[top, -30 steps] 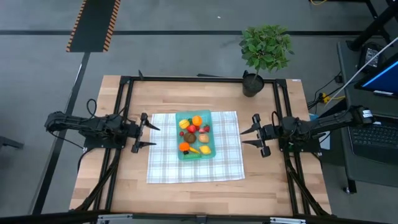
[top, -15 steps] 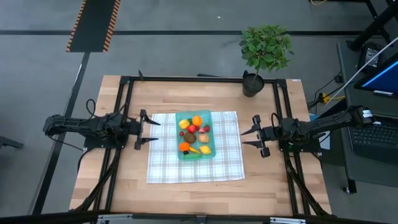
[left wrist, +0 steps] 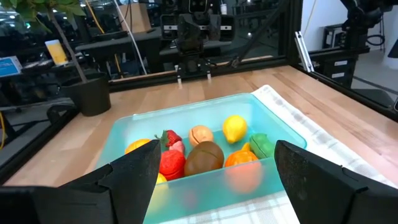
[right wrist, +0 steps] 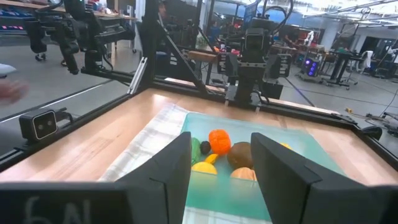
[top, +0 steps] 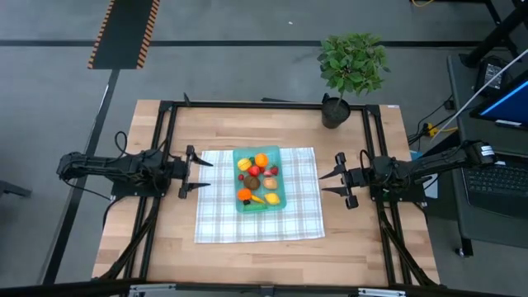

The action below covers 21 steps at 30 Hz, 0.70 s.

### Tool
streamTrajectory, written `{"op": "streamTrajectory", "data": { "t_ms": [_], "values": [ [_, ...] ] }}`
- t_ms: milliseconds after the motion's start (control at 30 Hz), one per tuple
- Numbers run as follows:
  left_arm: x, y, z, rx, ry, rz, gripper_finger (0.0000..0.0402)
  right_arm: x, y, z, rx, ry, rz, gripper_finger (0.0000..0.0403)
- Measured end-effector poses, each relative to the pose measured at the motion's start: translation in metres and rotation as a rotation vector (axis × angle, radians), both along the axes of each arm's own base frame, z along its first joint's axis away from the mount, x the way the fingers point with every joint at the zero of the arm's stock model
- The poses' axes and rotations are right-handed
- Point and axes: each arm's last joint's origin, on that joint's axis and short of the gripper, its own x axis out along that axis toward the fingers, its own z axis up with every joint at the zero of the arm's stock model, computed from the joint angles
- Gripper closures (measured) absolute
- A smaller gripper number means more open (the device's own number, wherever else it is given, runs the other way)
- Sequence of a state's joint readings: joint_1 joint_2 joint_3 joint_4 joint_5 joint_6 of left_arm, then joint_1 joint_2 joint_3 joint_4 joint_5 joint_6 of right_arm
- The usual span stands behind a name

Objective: Pick and placing Produce into tupperware
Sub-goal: Return to Home Position

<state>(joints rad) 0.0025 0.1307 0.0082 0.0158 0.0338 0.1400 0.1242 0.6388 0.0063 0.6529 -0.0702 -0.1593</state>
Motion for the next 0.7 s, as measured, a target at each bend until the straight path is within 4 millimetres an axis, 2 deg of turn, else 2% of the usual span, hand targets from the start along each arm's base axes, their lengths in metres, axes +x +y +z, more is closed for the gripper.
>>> {"op": "streamTrajectory", "data": {
  "t_ms": [467,700],
  "values": [
    [0.000,0.000,0.000,0.001,0.000,-0.001,0.0094,-0.002,0.000,0.004,0.004,-0.032,0.002,0.0235],
    [0.000,0.000,0.000,0.001,0.000,-0.001,0.0094,-0.020,-0.006,0.005,-0.021,-0.019,-0.030,0.0235]
  ]
}}
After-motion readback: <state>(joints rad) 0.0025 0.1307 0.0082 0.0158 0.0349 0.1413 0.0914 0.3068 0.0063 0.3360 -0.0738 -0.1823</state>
